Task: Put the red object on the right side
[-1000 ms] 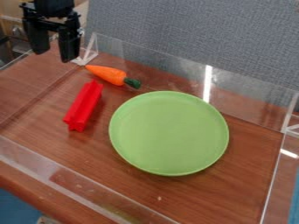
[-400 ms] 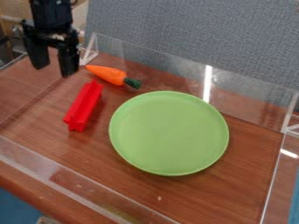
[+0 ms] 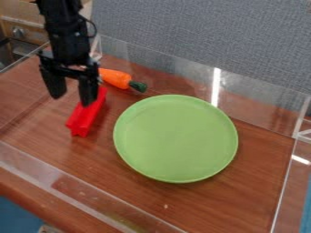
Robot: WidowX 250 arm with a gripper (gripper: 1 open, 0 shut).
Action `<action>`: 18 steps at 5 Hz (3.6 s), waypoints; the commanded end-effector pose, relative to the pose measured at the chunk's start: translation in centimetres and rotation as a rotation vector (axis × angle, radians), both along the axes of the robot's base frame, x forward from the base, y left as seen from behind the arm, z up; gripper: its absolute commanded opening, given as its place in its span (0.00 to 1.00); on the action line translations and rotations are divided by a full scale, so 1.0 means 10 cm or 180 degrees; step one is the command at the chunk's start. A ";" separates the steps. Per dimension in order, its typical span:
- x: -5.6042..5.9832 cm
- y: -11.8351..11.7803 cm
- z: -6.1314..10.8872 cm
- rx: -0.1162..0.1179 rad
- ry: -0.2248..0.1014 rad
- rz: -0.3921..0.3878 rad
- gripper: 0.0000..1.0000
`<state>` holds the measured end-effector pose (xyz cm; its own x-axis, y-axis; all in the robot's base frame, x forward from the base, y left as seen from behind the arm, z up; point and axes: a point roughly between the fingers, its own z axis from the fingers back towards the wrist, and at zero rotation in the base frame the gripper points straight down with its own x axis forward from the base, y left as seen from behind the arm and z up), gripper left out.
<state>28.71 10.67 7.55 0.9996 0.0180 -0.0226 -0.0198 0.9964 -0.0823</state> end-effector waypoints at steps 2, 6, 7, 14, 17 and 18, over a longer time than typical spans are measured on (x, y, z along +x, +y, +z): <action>0.20 -0.16 -0.15 0.0026 -0.0101 0.0447 1.00; 0.27 0.08 -0.49 0.0087 -0.0066 0.1010 0.00; 0.25 0.20 -0.65 0.0108 -0.0022 0.0959 0.00; 0.09 -0.01 -0.41 0.0079 0.0066 0.1446 0.00; 0.17 -0.05 -0.30 0.0103 0.0012 0.1530 0.00; 0.28 -0.10 -0.19 0.0076 -0.0079 0.1492 0.00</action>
<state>30.50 9.60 3.72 0.8769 0.4773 -0.0576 -0.4802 0.8753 -0.0569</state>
